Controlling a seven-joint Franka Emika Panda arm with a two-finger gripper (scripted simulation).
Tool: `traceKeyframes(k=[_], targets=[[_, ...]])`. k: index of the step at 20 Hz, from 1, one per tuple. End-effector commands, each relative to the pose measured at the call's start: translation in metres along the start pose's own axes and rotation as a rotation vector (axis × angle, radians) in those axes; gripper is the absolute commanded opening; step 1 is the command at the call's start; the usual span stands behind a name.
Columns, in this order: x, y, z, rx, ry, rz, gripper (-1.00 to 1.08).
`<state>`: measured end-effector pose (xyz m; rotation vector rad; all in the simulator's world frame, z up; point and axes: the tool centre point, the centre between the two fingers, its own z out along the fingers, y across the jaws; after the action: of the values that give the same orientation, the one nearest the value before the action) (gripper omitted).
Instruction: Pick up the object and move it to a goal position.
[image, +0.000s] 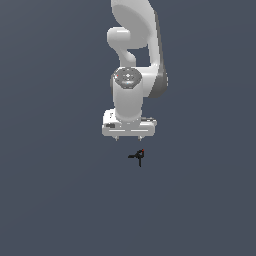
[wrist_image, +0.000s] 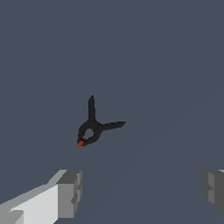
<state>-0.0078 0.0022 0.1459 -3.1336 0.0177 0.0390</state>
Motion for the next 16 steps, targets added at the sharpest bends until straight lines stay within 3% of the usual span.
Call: traceKeyframes(k=[1, 10, 16], targets=[[0.0, 0.0, 0.0, 0.0, 0.0, 0.0, 1.0], [0.0, -0.023, 0.0, 0.017, -0.016, -0.004, 1.0], [0.0, -0.023, 0.001, 0.016, -0.016, 0.004, 1.0]])
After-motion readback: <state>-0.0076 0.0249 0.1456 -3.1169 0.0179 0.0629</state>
